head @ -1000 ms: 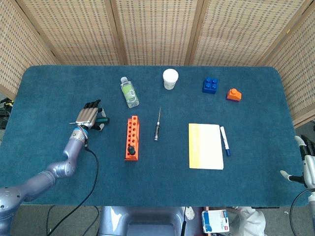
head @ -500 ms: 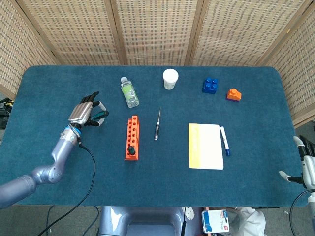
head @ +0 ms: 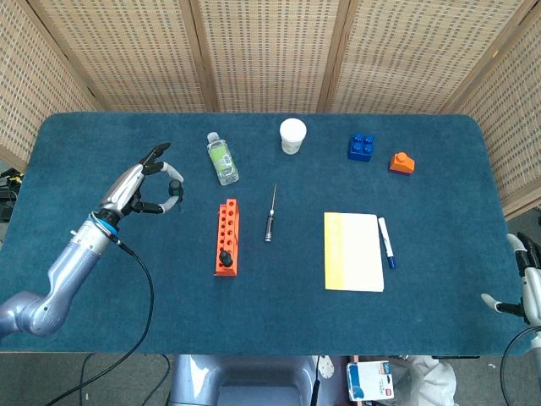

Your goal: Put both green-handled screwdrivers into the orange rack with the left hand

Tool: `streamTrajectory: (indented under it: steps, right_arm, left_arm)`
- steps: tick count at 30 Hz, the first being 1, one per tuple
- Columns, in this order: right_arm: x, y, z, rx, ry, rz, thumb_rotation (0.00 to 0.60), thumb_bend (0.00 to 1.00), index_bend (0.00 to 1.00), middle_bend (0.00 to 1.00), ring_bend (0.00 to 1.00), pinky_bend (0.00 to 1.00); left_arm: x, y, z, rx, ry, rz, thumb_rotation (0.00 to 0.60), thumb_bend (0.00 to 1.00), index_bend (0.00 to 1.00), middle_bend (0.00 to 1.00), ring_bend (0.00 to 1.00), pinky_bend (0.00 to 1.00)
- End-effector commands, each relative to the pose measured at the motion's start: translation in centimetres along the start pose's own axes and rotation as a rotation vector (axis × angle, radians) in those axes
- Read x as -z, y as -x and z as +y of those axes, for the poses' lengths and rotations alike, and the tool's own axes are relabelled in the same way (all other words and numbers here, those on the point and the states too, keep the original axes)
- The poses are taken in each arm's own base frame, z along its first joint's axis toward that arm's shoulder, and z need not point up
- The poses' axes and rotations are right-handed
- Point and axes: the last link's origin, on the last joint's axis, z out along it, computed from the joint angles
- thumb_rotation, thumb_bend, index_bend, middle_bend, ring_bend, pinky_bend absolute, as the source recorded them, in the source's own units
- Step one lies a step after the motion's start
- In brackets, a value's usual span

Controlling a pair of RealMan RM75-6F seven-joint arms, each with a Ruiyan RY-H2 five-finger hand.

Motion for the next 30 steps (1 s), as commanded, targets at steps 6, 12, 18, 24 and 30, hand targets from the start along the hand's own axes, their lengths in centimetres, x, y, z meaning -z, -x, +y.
streamTrajectory:
  steps: [6, 12, 18, 24, 30]
  right_arm:
    - [-0.1, -0.1, 0.2, -0.006, 0.004, 0.000, 0.600, 0.00, 0.00, 0.00, 0.00, 0.00]
    - [-0.1, -0.2, 0.3, -0.010, 0.006, 0.002, 0.600, 0.00, 0.00, 0.00, 0.00, 0.00]
    - [-0.1, -0.4, 0.5, -0.019, 0.013, 0.007, 0.600, 0.00, 0.00, 0.00, 0.00, 0.00]
    - [-0.1, -0.6, 0.7, -0.024, 0.015, 0.007, 0.600, 0.00, 0.00, 0.00, 0.00, 0.00]
    - [-0.1, -0.6, 0.8, -0.027, 0.017, 0.008, 0.600, 0.00, 0.00, 0.00, 0.00, 0.00]
  left_arm:
    - [0.4, 0.5, 3.0, 0.024, 0.072, -0.054, 0.600, 0.42, 0.67, 0.00, 0.00, 0.00]
    - [0.0, 1.4, 4.9, 0.015, 0.098, -0.082, 0.600, 0.42, 0.67, 0.00, 0.00, 0.00]
    - [-0.7, 2.1, 7.3, 0.018, 0.119, -0.103, 0.600, 0.42, 0.67, 0.00, 0.00, 0.00]
    - [-1.1, 3.0, 7.9, 0.014, 0.096, -0.117, 0.600, 0.42, 0.67, 0.00, 0.00, 0.00]
    - [-1.5, 3.4, 7.7, 0.015, 0.074, -0.112, 0.600, 0.42, 0.67, 0.00, 0.00, 0.00]
